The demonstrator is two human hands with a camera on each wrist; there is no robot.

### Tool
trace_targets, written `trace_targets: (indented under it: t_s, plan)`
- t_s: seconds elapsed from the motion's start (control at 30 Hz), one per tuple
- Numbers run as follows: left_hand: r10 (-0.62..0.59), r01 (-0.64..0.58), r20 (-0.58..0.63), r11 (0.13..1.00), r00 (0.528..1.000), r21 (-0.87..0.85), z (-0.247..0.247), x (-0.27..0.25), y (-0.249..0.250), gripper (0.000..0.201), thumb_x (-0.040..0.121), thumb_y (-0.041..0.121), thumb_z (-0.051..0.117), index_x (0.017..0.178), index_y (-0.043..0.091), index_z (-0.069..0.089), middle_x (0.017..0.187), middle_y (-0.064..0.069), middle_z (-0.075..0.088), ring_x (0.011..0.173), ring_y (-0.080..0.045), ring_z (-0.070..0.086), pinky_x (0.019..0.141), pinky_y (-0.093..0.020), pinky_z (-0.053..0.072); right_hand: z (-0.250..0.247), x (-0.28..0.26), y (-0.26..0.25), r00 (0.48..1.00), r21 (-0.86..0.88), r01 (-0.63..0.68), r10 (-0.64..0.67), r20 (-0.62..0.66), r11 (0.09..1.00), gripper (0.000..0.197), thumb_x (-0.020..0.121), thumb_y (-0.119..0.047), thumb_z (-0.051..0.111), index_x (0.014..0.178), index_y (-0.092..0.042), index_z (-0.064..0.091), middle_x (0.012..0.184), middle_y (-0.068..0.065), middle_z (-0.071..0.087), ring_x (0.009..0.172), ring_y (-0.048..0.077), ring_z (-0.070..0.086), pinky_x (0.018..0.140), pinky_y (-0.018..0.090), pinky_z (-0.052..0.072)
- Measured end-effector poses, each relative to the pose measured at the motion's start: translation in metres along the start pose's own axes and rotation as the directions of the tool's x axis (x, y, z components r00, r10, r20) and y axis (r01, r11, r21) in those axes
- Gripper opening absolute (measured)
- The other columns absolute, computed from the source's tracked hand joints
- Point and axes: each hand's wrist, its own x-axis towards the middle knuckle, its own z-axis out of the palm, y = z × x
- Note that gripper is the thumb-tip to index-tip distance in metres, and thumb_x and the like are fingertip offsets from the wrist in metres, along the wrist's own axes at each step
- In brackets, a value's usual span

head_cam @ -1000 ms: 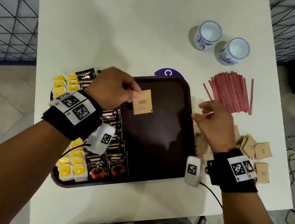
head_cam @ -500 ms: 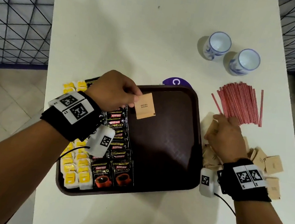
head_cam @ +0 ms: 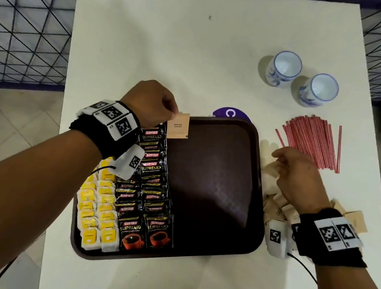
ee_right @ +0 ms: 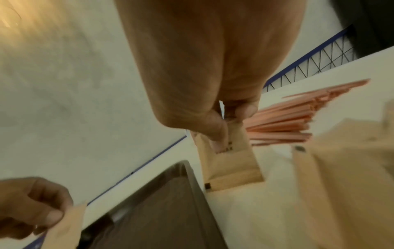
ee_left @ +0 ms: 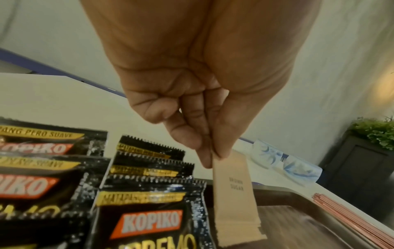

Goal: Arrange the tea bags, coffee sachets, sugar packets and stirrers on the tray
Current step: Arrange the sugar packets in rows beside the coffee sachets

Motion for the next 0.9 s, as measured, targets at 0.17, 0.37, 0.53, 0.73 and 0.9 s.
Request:
trace_targets:
  t_s: [0.17, 0.37, 0.53, 0.73, 0.9]
  plan:
    - [0.003, -0.003, -0.008, 1.0, 1.0, 0.016, 0.003, 0.003, -0.004, 0.011, 0.084, 0.019, 0.067, 0.083, 0.027, 0.075, 0.078, 0.018, 0.065, 0.08, -0.002, 0.06, 0.061, -0.011, 0.038, -0.027, 0.013, -0.029, 1.0, 0.108, -0.018, 0.019, -0.009, 0.994, 0.013, 0.088, -0.003, 0.069, 0.096, -0.014, 0.068, 0.092, -0.002, 0.065, 0.084, 0.015, 0.061, 0.074, 0.02, 0.039]
    - [0.003, -0.003, -0.029, 1.0, 1.0, -0.003, 0.008, 0.008, -0.002, 0.009, 0.082, 0.02, 0.068, 0.083, 0.025, 0.076, 0.084, 0.012, 0.07, 0.083, -0.004, 0.062, 0.067, -0.015, 0.04, -0.029, 0.03, -0.069, 0.973, 0.501, -0.189, 0.092, 0.211, 0.844, 0.016, 0.091, -0.006, 0.07, 0.092, -0.009, 0.054, 0.094, 0.01, 0.065, 0.069, 0.022, 0.075, 0.058, 0.037, 0.062]
    - [0.022, -0.022, -0.04, 1.0, 0.999, 0.01, 0.007, 0.011, -0.001, 0.01, 0.083, 0.021, 0.069, 0.087, 0.025, 0.076, 0.078, 0.015, 0.064, 0.083, -0.006, 0.06, 0.072, -0.02, 0.041, -0.004, 0.048, -0.083, 0.964, 0.546, -0.165, 0.017, 0.265, 0.822, 0.015, 0.087, -0.006, 0.074, 0.09, -0.01, 0.06, 0.082, 0.015, 0.071, 0.059, 0.023, 0.063, 0.047, 0.031, 0.045]
    - [0.059, -0.058, -0.057, 0.998, 0.997, 0.027, 0.006, 0.013, -0.007, 0.01, 0.083, 0.022, 0.068, 0.086, 0.024, 0.077, 0.079, 0.015, 0.065, 0.083, -0.005, 0.059, 0.068, -0.017, 0.037, 0.02, 0.057, -0.099, 0.948, 0.563, -0.169, -0.023, 0.318, 0.809, 0.022, 0.086, 0.002, 0.071, 0.088, -0.02, 0.068, 0.071, -0.006, 0.072, 0.053, 0.005, 0.056, 0.052, 0.02, 0.044]
    - [0.059, -0.057, -0.072, 0.998, 0.996, 0.036, 0.007, 0.018, -0.013, 0.012, 0.084, 0.022, 0.067, 0.088, 0.025, 0.077, 0.087, 0.012, 0.069, 0.082, -0.005, 0.055, 0.073, -0.018, 0.036, 0.037, 0.067, -0.118, 0.942, 0.527, -0.186, -0.001, 0.335, 0.829, 0.021, 0.08, -0.001, 0.079, 0.083, -0.013, 0.062, 0.07, 0.006, 0.072, 0.054, 0.012, 0.061, 0.048, 0.023, 0.046]
